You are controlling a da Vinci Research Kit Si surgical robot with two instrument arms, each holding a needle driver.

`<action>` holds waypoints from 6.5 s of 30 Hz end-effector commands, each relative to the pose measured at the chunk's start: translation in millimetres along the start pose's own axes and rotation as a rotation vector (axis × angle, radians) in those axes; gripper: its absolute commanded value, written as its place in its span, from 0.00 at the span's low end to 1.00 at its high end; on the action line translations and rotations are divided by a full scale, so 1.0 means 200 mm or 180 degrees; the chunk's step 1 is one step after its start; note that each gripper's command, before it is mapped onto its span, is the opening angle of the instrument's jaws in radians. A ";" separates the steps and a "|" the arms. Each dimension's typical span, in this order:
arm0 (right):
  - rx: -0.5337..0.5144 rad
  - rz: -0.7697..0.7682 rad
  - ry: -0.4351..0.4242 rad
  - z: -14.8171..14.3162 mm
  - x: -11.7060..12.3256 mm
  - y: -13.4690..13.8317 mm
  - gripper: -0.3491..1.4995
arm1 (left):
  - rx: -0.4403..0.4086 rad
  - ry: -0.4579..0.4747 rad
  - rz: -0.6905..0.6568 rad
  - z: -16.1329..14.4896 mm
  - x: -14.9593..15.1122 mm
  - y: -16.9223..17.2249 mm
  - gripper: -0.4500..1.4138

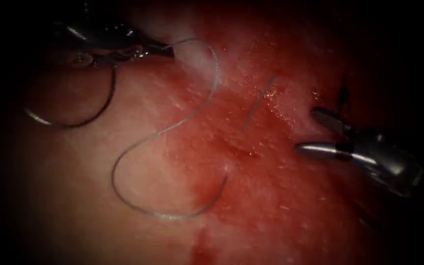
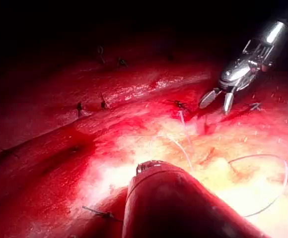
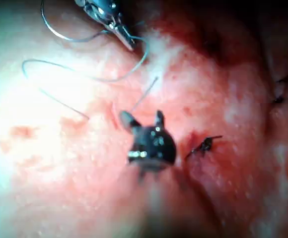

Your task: Wound Closure

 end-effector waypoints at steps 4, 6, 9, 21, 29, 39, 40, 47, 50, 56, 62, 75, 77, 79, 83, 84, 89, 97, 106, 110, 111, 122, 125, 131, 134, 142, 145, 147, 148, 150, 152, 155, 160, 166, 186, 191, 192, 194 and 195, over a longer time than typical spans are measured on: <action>0.0181 -0.0066 0.0006 0.008 0.000 -0.005 0.76 | -0.0079 0.0258 0.0014 -0.016 0.007 0.008 0.00; 0.0210 -0.0086 0.0007 0.008 -0.001 -0.006 0.71 | -0.0113 0.0318 0.0041 -0.019 0.009 0.010 0.00; 0.0356 -0.0242 0.0008 0.011 0.000 -0.014 0.40 | -0.0298 0.0596 0.0136 -0.034 0.019 0.020 0.00; 0.0506 -0.0764 0.0088 0.045 0.023 -0.029 0.00 | -0.0765 0.1032 0.0440 -0.050 0.046 0.043 0.00; 0.0609 -0.0835 0.0128 0.066 0.027 -0.040 0.00 | -0.0758 0.0991 0.0577 -0.045 0.050 0.042 0.00; 0.0868 -0.0922 0.0193 0.101 0.026 -0.073 0.00 | -0.0746 0.1002 0.0765 -0.043 0.063 0.029 0.00; 0.0884 -0.0932 0.0196 0.103 0.025 -0.075 0.00 | -0.0739 0.1012 0.0755 -0.042 0.065 0.028 0.00; 0.1024 -0.0971 0.0214 0.105 0.024 -0.088 0.00 | -0.0674 0.1024 0.0816 -0.031 0.069 0.021 0.00; 0.1082 -0.0975 0.0212 0.104 0.024 -0.092 0.00 | -0.0645 0.1015 0.0835 -0.025 0.066 0.016 0.00; 0.1241 -0.0978 0.0327 0.102 0.027 -0.098 0.00 | -0.0588 0.0992 0.0906 -0.014 0.054 0.006 0.00; 0.1375 -0.0978 0.0457 0.094 0.028 -0.097 0.00 | -0.0488 0.0926 0.0966 -0.013 0.040 -0.002 0.00; 0.1765 -0.0575 0.1114 0.080 0.044 -0.101 0.00 | -0.0261 0.0931 0.0799 -0.004 0.035 -0.008 0.00; 0.1804 -0.0527 0.1168 0.079 0.047 -0.100 0.10 | -0.0233 0.0915 0.0783 -0.003 0.033 -0.009 0.00; 0.1816 -0.0502 0.1200 0.078 0.050 -0.100 0.34 | -0.0211 0.0903 0.0790 -0.001 0.031 -0.010 0.00; 0.1831 -0.0417 0.1335 0.072 0.057 -0.096 0.54 | -0.0104 0.0849 0.0819 0.005 0.022 -0.010 0.00; 0.1836 -0.0389 0.1374 0.070 0.060 -0.095 0.54 | -0.0083 0.0807 0.0822 0.008 0.018 -0.008 0.00; 0.1759 -0.0316 0.1399 0.065 0.065 -0.090 0.54 | -0.0069 0.0686 0.0846 0.014 0.008 -0.003 0.00; 0.1293 -0.0408 0.1420 0.052 0.078 -0.073 0.59 | -0.0079 0.0618 0.0862 0.011 -0.003 0.008 0.00; 0.0735 -0.0653 0.1370 0.044 0.078 -0.052 0.63 | -0.0055 0.0561 0.0864 0.002 0.004 0.028 0.00; 0.0460 -0.0769 0.1243 0.042 0.076 -0.042 0.64 | -0.0046 0.0547 0.0924 -0.005 0.006 0.037 0.00; 0.0376 -0.0820 0.1142 0.042 0.075 -0.039 0.64 | -0.0058 0.0518 0.0943 -0.008 0.006 0.040 0.00; 0.0223 -0.1038 0.0601 0.047 0.058 -0.031 0.61 | -0.0076 0.0474 0.1028 -0.016 0.004 0.053 0.00; 0.0185 -0.1137 0.0316 0.051 0.050 -0.029 0.61 | -0.0089 0.0479 0.1079 -0.018 0.009 0.056 0.00; 0.0366 -0.1291 0.0007 0.055 0.033 -0.029 0.61 | -0.0145 0.0501 0.1212 -0.029 0.022 0.057 0.00; 0.0504 -0.1305 -0.0100 0.056 0.025 -0.033 0.60 | -0.0153 0.0543 0.1241 -0.036 0.029 0.053 0.00; 0.0854 -0.1259 -0.0063 0.056 0.016 -0.043 0.57 | -0.0087 0.0529 0.1242 -0.024 0.036 0.039 0.00; 0.0949 -0.1240 -0.0054 0.057 0.015 -0.047 0.57 | -0.0045 0.0524 0.1257 -0.018 0.036 0.035 0.00; 0.1000 -0.1230 -0.0059 0.057 0.015 -0.048 0.56 | -0.0027 0.0518 0.1293 -0.015 0.036 0.032 0.00; 0.1059 -0.1235 -0.0031 0.057 0.015 -0.049 0.56 | -0.0045 0.0492 0.1320 -0.011 0.035 0.030 0.00; 0.1126 -0.1241 -0.0002 0.056 0.015 -0.051 0.56 | -0.0066 0.0467 0.1349 -0.008 0.035 0.029 0.00; 0.1174 -0.1206 0.0045 0.056 0.016 -0.052 0.55 | -0.0096 0.0448 0.1378 -0.005 0.034 0.029 0.00; 0.1272 -0.1127 0.0198 0.055 0.019 -0.053 0.54 | -0.0149 0.0416 0.1438 0.001 0.033 0.030 0.00; 0.1313 -0.1017 0.0499 0.052 0.030 -0.054 0.53 | -0.0229 0.0370 0.1491 0.009 0.028 0.033 0.00; 0.1263 -0.0851 0.0849 0.047 0.045 -0.050 0.49 | -0.0256 0.0370 0.1536 0.012 0.023 0.039 0.00; 0.0035 -0.0306 0.0513 0.032 0.032 -0.025 0.39 | -0.0321 0.0397 0.1563 -0.002 0.022 0.075 0.00; -0.0162 0.0073 0.0320 0.032 0.018 -0.020 0.32 | -0.0333 0.0392 0.1573 -0.005 0.023 0.081 0.00; -0.0221 0.0164 0.0282 0.032 0.013 -0.020 0.30 | -0.0334 0.0392 0.1574 -0.006 0.023 0.082 0.00; -0.0272 0.0235 0.0236 0.033 0.009 -0.018 0.30 | -0.0336 0.0393 0.1576 -0.006 0.023 0.083 0.00; -0.0290 0.0264 0.0222 0.033 0.008 -0.017 0.30 | -0.0337 0.0393 0.1577 -0.007 0.023 0.084 0.00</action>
